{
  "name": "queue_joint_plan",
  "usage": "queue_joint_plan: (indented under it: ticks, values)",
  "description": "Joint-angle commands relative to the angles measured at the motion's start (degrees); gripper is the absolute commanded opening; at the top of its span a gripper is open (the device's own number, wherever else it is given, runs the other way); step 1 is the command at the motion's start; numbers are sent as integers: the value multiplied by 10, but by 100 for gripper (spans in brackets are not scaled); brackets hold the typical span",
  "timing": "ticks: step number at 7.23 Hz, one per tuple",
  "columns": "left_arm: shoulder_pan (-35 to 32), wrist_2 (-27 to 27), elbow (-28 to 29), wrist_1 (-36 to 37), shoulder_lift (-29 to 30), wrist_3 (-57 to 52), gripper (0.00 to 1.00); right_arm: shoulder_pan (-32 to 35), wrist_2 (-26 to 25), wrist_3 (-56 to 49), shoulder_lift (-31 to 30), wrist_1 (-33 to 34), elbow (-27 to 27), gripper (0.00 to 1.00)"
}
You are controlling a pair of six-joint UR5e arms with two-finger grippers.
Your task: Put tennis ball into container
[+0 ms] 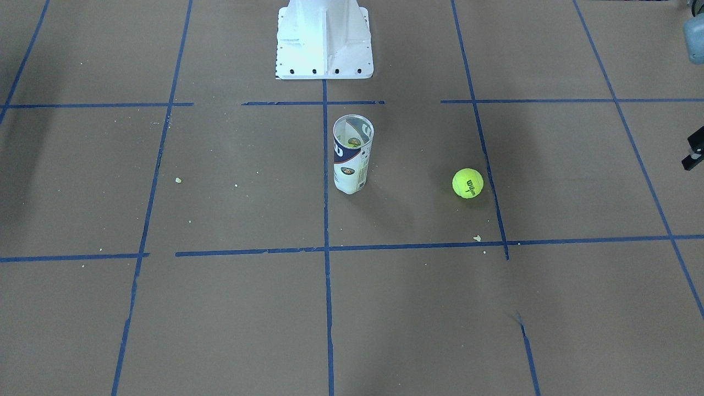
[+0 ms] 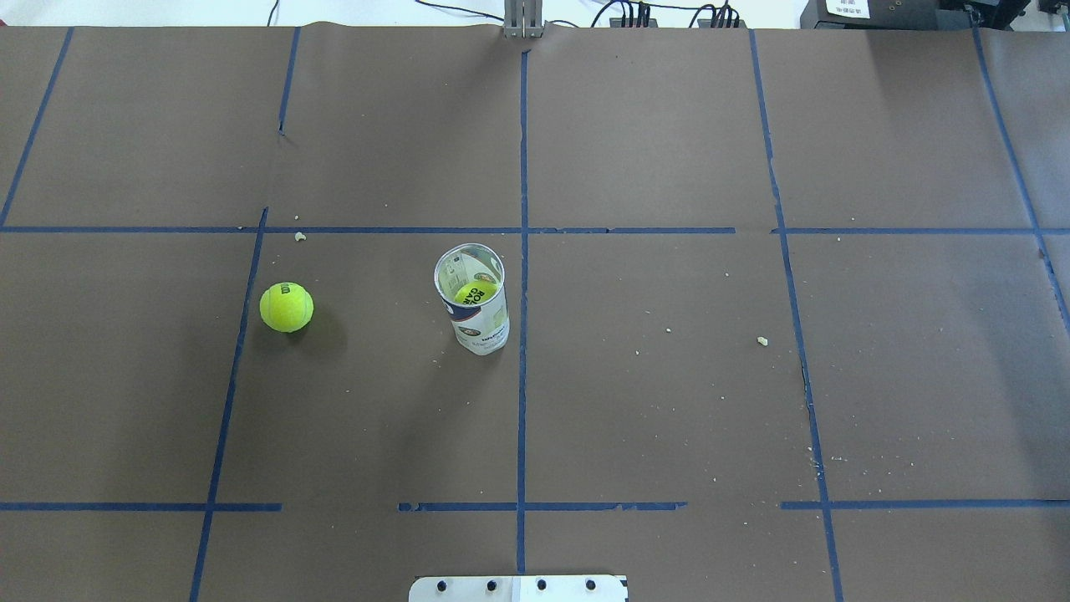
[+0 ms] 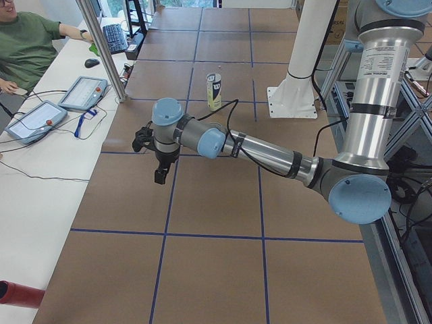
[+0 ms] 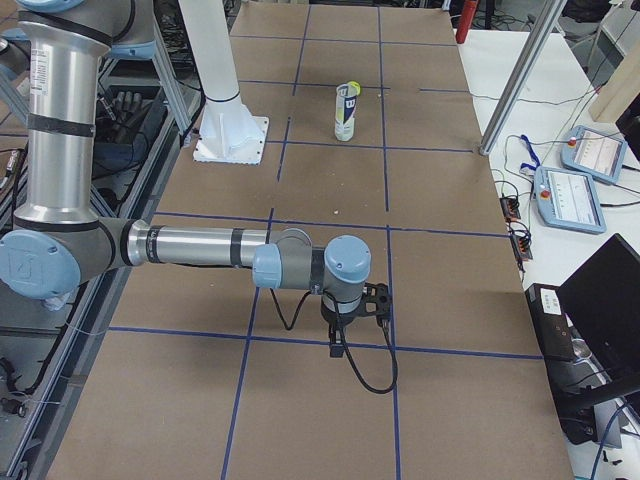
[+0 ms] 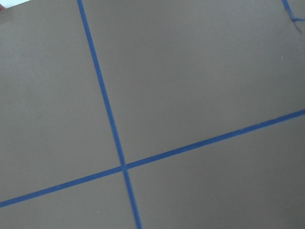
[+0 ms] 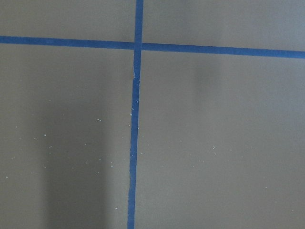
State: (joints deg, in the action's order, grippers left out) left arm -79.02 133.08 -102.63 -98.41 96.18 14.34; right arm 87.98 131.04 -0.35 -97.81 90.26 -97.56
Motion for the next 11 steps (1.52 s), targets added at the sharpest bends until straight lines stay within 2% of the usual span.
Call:
queue_joint_plan:
  ticks: [1,2,3,4,5,6,8,11]
  values:
    - [61,-3,-58,-26,-13,94,100,0,1,0,0,0,0,100]
    - [100,-26,-83,-27,-14,154,100,0,0,0,0,0,0,100]
    - [145,-81,-105,-34,-16,226,100,0,0,0,0,0,0,100]
    - [184,-88,-107,-88,-18,310,100,0,0,0,0,0,0,100]
    - [227,-119,-108,-125,-18,384,100,0,0,0,0,0,0,100]
    - [274,-164,-108,-129,-15,447,100,0,0,0,0,0,0,100]
    - [338,-234,-94,-129,5,526,100,0,0,0,0,0,0,100]
    - [390,-273,-25,-128,70,585,100,0,0,0,0,0,0,100]
